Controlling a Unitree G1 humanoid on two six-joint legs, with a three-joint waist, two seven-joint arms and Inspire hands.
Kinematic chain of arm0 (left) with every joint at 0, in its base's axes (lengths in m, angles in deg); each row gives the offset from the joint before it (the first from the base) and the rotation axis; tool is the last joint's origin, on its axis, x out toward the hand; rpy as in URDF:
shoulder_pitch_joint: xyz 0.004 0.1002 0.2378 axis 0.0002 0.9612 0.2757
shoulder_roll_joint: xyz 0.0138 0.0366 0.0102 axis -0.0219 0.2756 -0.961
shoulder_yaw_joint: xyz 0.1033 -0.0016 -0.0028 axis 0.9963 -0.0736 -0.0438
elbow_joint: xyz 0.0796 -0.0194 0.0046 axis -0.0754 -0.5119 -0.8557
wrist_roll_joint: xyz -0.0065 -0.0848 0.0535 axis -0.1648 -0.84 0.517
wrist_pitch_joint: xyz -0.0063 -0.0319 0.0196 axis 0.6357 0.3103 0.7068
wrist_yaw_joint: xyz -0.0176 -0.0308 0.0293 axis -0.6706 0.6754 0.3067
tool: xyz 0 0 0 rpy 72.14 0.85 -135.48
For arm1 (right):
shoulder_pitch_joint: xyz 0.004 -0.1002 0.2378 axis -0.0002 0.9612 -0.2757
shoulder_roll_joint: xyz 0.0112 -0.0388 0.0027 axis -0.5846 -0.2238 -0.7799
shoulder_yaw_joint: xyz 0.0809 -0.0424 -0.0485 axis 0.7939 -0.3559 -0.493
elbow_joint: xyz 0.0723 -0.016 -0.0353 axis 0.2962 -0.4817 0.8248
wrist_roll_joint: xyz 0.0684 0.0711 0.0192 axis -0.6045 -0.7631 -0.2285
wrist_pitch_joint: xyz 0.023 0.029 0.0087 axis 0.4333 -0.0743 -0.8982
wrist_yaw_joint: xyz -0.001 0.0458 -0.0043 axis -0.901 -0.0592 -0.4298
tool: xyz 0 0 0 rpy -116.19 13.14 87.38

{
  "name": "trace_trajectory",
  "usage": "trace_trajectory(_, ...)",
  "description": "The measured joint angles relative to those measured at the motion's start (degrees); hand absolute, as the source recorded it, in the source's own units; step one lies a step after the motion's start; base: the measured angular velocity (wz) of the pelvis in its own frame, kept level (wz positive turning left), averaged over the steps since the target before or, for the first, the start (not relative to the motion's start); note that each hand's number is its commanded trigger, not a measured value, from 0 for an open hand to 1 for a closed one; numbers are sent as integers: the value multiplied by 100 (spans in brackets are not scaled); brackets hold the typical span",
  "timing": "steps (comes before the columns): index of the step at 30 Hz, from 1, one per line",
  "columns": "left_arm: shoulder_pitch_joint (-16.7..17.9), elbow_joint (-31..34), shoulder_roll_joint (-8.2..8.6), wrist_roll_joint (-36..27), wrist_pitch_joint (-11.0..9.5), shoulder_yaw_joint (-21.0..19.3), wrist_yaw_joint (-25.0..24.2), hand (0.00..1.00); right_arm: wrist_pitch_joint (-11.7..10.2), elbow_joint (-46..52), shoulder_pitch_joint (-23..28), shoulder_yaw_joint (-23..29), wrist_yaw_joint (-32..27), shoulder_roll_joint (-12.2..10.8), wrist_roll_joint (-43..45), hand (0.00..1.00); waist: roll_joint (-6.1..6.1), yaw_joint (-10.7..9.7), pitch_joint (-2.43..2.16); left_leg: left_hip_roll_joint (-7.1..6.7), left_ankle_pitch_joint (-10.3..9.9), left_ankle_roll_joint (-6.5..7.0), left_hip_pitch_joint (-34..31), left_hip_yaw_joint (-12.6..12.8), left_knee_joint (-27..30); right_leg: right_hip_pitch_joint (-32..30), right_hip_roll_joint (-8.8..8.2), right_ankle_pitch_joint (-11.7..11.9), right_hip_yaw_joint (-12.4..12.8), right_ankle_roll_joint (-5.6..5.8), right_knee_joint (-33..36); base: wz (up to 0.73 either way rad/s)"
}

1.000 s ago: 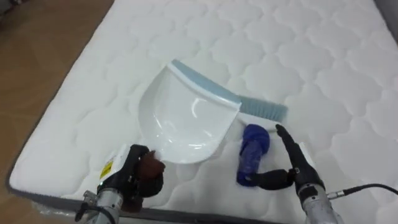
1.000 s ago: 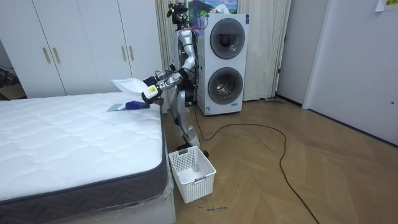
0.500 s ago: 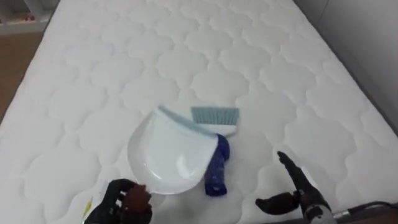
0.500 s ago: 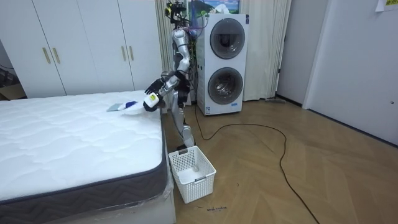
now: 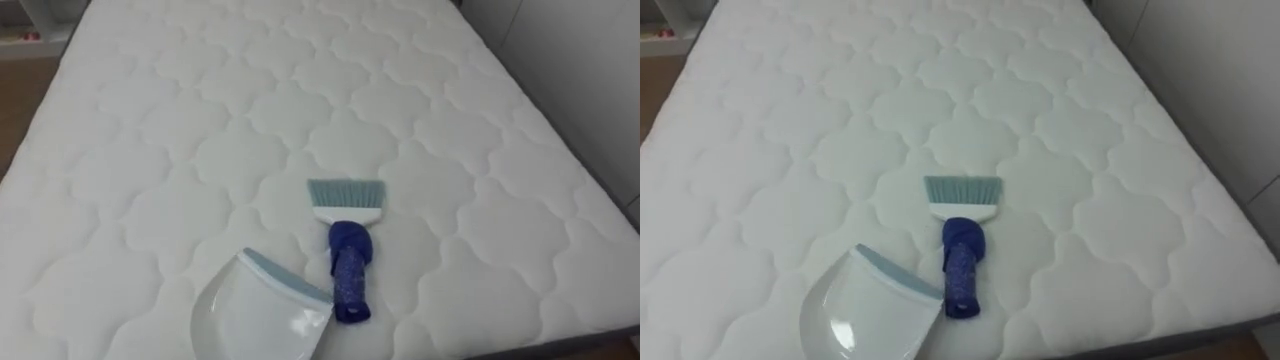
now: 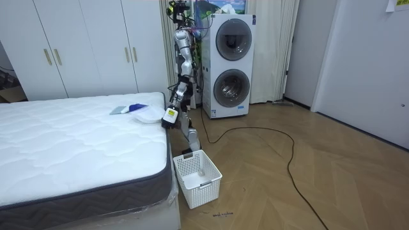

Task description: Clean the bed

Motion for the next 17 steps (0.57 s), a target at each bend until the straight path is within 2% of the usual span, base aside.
trace_trajectory(1,10,-80,49,0,12,-138,-48,0,67,-43,43,23,1,-11,-2,0,-19,0,11,1,7,0,54,-3,-43,58,1,8,-11,1,-46,0)
trace_trajectory(2,27,-132,68,0,22,-229,-79,0,116,-117,40,106,7,-35,19,0,-2,1,2,1,7,0,95,-1,-60,101,2,8,-47,1,-66,0)
trace_trajectory(5,62,-142,96,0,143,-331,-84,0,332,-255,24,127,43,-41,68,0,-28,-2,5,1,6,0,198,-5,-94,239,2,8,-71,2,-142,0)
trace_trajectory(17,65,-169,108,19,383,-444,-87,0,1181,-619,-36,104,359,-43,1042,0,-81,-2,-15,-6,6,0,360,0,-118,342,8,3,-48,9,-116,-2)
